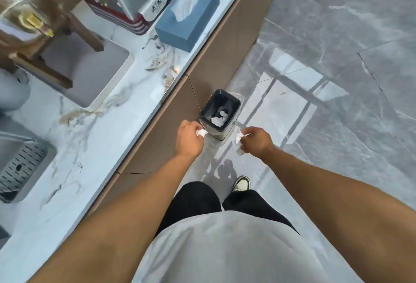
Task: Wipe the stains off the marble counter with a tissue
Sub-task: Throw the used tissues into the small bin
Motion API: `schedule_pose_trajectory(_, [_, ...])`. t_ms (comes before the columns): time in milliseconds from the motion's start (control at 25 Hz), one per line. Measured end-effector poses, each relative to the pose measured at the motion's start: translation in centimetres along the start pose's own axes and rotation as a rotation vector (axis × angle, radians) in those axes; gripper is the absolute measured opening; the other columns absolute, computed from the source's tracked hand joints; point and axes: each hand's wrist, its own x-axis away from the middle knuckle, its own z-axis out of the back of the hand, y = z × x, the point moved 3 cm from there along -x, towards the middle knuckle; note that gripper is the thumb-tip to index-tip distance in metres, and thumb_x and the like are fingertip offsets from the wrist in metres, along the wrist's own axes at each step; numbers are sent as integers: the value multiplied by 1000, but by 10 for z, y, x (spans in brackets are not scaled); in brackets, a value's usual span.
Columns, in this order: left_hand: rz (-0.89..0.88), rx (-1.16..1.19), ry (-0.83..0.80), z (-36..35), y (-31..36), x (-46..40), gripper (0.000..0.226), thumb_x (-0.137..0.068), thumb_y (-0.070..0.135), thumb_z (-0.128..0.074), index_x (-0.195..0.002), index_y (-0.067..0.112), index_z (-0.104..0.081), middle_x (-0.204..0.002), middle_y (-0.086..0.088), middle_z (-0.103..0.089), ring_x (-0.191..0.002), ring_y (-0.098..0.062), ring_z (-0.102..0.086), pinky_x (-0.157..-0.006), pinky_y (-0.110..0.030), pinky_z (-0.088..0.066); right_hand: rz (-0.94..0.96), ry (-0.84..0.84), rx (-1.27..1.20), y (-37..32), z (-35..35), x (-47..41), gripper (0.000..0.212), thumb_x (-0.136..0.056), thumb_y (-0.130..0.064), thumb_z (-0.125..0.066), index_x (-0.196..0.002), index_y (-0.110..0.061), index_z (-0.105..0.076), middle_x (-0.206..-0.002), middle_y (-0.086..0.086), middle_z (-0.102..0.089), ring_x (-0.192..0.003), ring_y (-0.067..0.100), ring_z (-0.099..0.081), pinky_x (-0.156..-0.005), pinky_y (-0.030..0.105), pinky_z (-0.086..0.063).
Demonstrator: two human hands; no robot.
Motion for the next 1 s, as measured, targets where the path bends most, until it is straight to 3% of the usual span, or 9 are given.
schedule_pose_trajectory(120, [79, 52, 13, -3, 6, -40, 20, -87, 3, -62, -105, 10, -67, -110, -6, -53, -94, -17, -51, -86, -22, -39, -29, -27, 22, -21, 1, -41, 11, -79, -10, -62, -85, -18, -58, -73, 7, -70, -52, 20, -65, -57, 33, -51])
schedule_pose_trajectory(240, [122, 80, -29, -17, 7, -82, 17, -88, 6, -65, -103, 12, -69, -111, -7, -58, -94, -24, -60, -88, -32, -50, 16, -48, 126, -44, 0, -79, 11, -79, -13, -68, -77, -19, -59, -66, 4, -73, -56, 15, -70, -59, 32, -58])
schedule_pose_trajectory(400, [171, 135, -71, -42, -6, -137, 17, -86, 3, -66, -98, 13, -71, -109, -4, -62, -93, -25, -62, -85, -33, -51, 27, -75, 209, -65, -6, -137, 11, -82, -13, -69, -77, -18, -61, -66, 0, -74, -59, 10, -71, -63, 31, -59])
schedule_pose_trajectory(560, [260, 171, -88, -62, -15, -175, 21, -82, -2, -66, -97, 11, -74, -108, -7, -65, -94, -25, -64, -86, -29, -51, -37, -75, 184, -63, -8, -196, 6, -83, -8, -65, -79, -12, -63, -70, 7, -74, -61, 16, -72, -72, 37, -61])
schedule_pose_trajectory(800, [453, 219, -50, -128, -30, -227, 23, -82, -3, -68, -98, 13, -73, -111, -9, -61, -91, -21, -62, -80, -16, -42, -219, -148, -24, -33, -32, -293, 17, -85, -2, -64, -74, -14, -57, -75, 11, -70, -72, 29, -74, -77, 43, -62])
schedule_pose_trajectory(1000, [598, 254, 34, -181, -35, -249, 23, -82, -4, -62, -95, 11, -74, -104, -9, -66, -80, -14, -56, -64, -9, -36, -296, -301, -79, -3, -56, -346, 18, -87, 4, -63, -83, -14, -60, -84, 13, -68, -91, 34, -73, -78, 42, -62])
